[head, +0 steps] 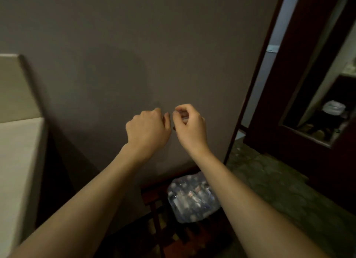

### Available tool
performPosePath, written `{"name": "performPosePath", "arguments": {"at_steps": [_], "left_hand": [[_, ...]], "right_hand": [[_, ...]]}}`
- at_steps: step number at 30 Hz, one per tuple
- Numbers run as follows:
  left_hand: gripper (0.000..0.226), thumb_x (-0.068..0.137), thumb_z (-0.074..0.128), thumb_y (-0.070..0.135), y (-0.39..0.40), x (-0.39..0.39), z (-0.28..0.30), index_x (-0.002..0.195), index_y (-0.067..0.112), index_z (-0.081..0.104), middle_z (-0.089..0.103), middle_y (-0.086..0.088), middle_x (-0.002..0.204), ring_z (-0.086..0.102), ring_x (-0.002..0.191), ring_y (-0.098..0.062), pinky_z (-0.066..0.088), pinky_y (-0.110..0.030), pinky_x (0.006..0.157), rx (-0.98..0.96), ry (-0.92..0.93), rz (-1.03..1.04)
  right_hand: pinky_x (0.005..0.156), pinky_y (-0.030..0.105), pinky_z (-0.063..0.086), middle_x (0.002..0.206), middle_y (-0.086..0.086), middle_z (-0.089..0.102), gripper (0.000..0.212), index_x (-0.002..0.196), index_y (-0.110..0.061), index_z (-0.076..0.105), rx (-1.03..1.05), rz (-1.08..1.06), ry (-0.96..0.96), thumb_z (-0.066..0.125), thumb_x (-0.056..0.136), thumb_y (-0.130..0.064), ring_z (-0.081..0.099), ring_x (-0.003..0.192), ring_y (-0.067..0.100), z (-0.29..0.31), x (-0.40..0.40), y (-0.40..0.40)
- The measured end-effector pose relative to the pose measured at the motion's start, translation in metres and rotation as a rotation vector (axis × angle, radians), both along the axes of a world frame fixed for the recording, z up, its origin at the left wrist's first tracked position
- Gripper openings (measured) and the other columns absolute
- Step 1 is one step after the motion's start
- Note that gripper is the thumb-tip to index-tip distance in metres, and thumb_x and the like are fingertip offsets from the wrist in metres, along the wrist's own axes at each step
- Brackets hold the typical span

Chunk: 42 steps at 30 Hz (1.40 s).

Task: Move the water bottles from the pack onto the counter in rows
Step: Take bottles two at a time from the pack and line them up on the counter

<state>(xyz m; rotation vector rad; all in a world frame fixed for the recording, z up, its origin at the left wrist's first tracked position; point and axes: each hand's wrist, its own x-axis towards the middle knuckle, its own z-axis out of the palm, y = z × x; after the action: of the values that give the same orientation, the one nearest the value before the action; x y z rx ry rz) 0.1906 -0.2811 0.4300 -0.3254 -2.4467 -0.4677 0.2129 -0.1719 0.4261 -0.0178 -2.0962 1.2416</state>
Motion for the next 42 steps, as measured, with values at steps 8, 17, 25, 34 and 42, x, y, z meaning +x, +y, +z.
{"name": "performPosePath", "arguments": {"at_steps": [8,17,25,34,42], "left_hand": [[0.039,0.097,0.035,0.045,0.080,-0.061,-0.023,0.092,0.016,0.060,0.068,-0.011,0.093,0.065,0.085,-0.037,0.037,-0.034,0.062,-0.038,-0.087,-0.074],[0.039,0.095,0.037,0.046,0.151,-0.145,-0.100,0.098,0.016,0.062,0.068,-0.013,0.101,0.066,0.091,-0.037,0.041,-0.035,0.066,-0.015,-0.326,-0.084],[0.039,0.096,0.038,0.046,0.165,-0.165,-0.201,0.101,0.017,0.064,0.068,-0.010,0.102,0.066,0.090,-0.031,0.049,-0.035,0.073,-0.009,-0.694,-0.027],[0.041,0.096,0.039,0.046,0.179,-0.181,-0.289,0.102,0.015,0.066,0.069,-0.007,0.092,0.067,0.083,-0.026,0.053,-0.032,0.070,0.072,-1.120,0.016],[0.035,0.099,0.042,0.025,0.238,-0.176,-0.347,0.088,0.000,0.064,0.070,-0.017,0.091,0.058,0.071,-0.019,0.049,-0.031,0.066,0.344,-1.312,0.115]], "right_hand": [[0.076,0.045,0.058,0.082,-0.010,0.062,0.010,0.098,-0.021,0.062,-0.036,-0.063,-0.100,0.056,0.092,-0.026,0.066,0.080,0.015,-0.023,-0.044,0.083],[0.080,0.049,0.056,0.091,0.005,0.070,0.012,0.097,-0.015,0.064,-0.071,-0.102,-0.335,0.057,0.091,-0.022,0.067,0.085,0.023,-0.090,-0.133,0.156],[0.080,0.044,0.057,0.090,0.002,0.070,0.009,0.097,-0.018,0.063,-0.098,-0.084,-0.594,0.056,0.092,-0.020,0.068,0.083,0.023,-0.190,-0.165,0.188],[0.064,0.037,0.054,0.091,0.014,0.068,0.016,0.096,-0.016,0.059,-0.003,0.002,-0.990,0.046,0.094,-0.008,0.066,0.078,0.027,-0.292,-0.190,0.235],[0.054,0.025,0.040,0.066,0.003,0.052,0.020,0.075,-0.014,0.054,0.083,0.254,-1.267,0.045,0.094,-0.012,0.050,0.059,0.013,-0.355,-0.211,0.282]]}}
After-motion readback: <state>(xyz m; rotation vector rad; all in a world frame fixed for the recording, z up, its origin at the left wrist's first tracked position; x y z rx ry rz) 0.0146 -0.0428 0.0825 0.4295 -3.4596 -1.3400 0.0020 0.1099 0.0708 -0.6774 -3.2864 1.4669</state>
